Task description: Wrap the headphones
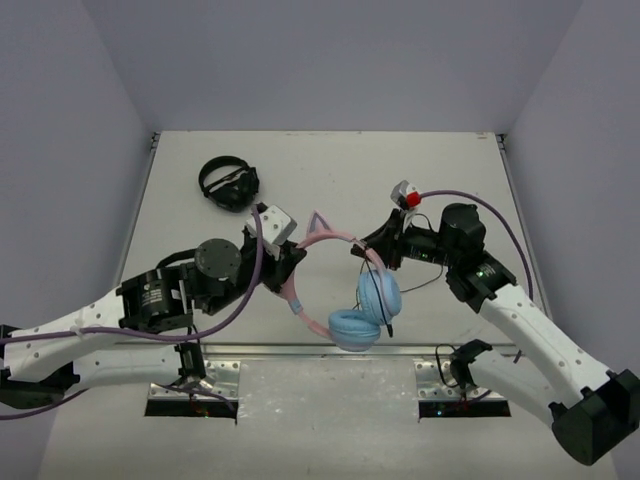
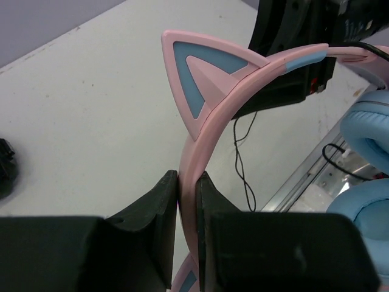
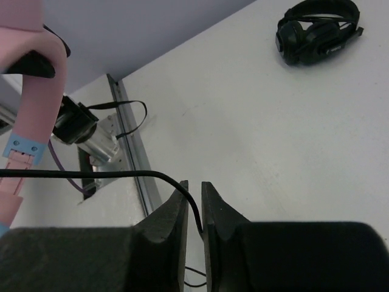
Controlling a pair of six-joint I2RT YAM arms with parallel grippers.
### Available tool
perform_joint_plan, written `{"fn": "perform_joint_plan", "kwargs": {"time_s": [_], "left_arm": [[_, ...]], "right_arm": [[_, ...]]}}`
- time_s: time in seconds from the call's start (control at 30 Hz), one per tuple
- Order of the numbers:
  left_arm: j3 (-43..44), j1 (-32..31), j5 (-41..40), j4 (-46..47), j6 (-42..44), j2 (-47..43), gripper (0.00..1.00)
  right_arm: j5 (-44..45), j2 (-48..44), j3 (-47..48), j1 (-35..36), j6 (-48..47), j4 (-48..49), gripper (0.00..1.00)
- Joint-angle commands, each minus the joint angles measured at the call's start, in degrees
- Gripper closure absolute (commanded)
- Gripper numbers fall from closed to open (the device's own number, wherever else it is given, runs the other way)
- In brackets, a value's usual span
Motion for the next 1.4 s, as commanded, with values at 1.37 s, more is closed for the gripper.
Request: {"fn": "perform_joint_plan", "kwargs": {"time_s": [1.37], "left_arm": [[34.16,7.01,-64.30,41.40,24.25,21.05,0.99]], "right_arm": [[17.79,10.07,-19.35,32.04,12.09,37.63,0.99]]}}
